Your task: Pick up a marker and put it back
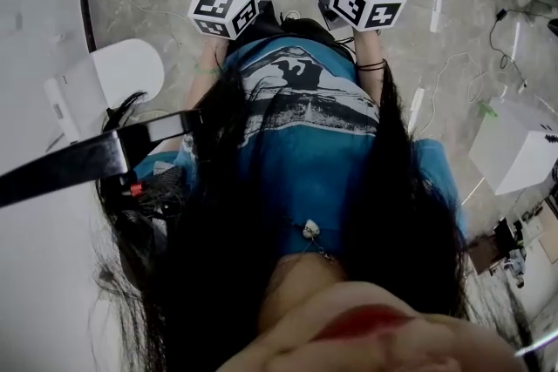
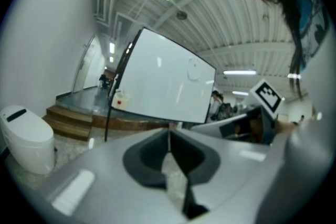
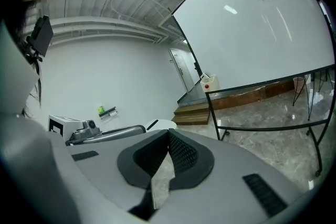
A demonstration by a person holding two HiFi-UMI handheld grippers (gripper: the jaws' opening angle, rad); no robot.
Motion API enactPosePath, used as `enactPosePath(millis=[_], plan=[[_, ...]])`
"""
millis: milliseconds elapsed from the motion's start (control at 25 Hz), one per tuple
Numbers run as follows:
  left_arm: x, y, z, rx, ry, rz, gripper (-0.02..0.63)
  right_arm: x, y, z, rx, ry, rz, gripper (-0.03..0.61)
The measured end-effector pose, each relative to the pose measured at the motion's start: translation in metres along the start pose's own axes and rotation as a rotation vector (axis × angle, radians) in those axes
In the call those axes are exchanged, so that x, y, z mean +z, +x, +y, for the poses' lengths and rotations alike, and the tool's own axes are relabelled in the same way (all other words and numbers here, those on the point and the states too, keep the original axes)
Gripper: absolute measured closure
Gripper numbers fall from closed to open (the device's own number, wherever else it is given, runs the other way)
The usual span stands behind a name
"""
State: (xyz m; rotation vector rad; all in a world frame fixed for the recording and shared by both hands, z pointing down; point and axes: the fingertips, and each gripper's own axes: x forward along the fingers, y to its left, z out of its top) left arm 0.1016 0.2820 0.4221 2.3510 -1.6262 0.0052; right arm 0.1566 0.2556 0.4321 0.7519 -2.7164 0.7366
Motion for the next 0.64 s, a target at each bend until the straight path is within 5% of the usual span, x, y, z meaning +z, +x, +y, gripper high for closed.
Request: enactPosePath(millis=[640], plan=[[0.009, 0.005, 0.007, 0.022, 0.017, -0.002, 0.611, 0.009, 0.010, 0.001, 0.036, -0.004, 0.002, 0.568]])
